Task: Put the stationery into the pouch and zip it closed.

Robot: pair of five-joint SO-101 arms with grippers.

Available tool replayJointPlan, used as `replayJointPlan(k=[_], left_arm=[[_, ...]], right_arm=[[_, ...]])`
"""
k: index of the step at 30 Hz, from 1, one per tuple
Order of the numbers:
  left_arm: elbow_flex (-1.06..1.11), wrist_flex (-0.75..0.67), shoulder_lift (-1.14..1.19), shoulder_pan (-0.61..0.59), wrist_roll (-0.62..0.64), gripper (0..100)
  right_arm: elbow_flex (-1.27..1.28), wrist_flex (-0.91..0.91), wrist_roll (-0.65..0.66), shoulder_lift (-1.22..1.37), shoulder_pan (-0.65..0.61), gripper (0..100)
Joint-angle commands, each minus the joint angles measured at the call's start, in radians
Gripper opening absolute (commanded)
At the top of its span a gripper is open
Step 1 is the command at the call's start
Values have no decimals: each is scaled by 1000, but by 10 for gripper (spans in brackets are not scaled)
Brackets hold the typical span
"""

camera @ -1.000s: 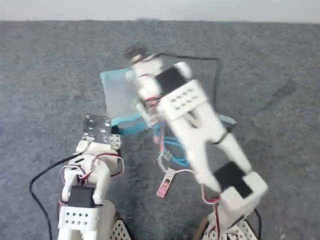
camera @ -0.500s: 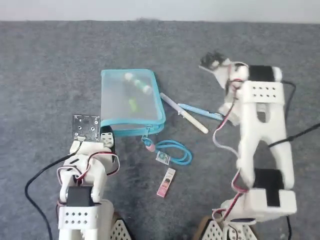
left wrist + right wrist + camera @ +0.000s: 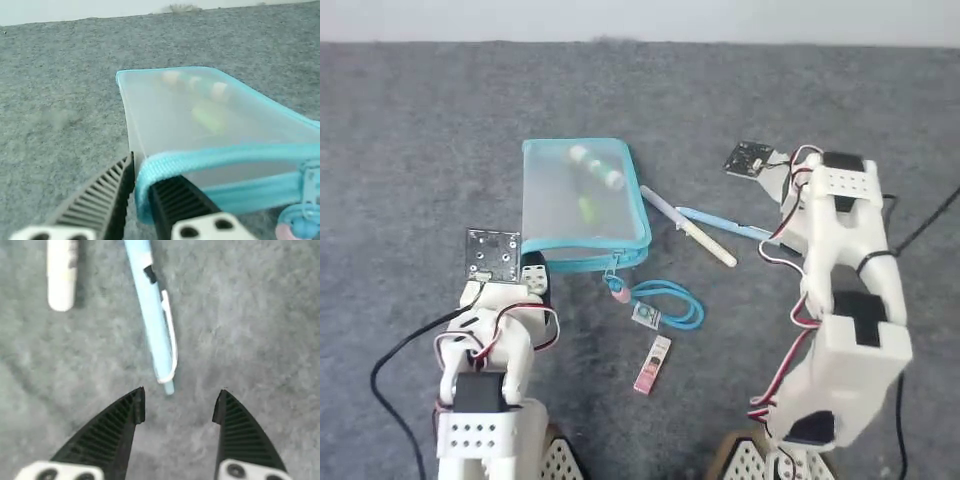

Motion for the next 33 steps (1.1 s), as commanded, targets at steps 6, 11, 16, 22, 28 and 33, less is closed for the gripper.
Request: replayJointPlan(k=[6, 11, 16, 22, 28, 33], left_arm=[[-24, -31, -14, 0, 14, 9], [-24, -31, -14, 0, 14, 9], [-24, -25, -14, 0, 14, 9], [-24, -25, -14, 0, 14, 9], [-24, -25, -14, 0, 14, 9], [-22, -25, -14, 0, 14, 9]], right_arm=[[-5, -13, 14, 7, -79, 224], [-2, -41, 14, 15, -91, 221], [-6, -61, 14, 74, -87, 219], [-15, -41, 12, 122, -62, 106], [-89, 97, -6, 119, -28, 7], [-232, 277, -170, 73, 7, 7]])
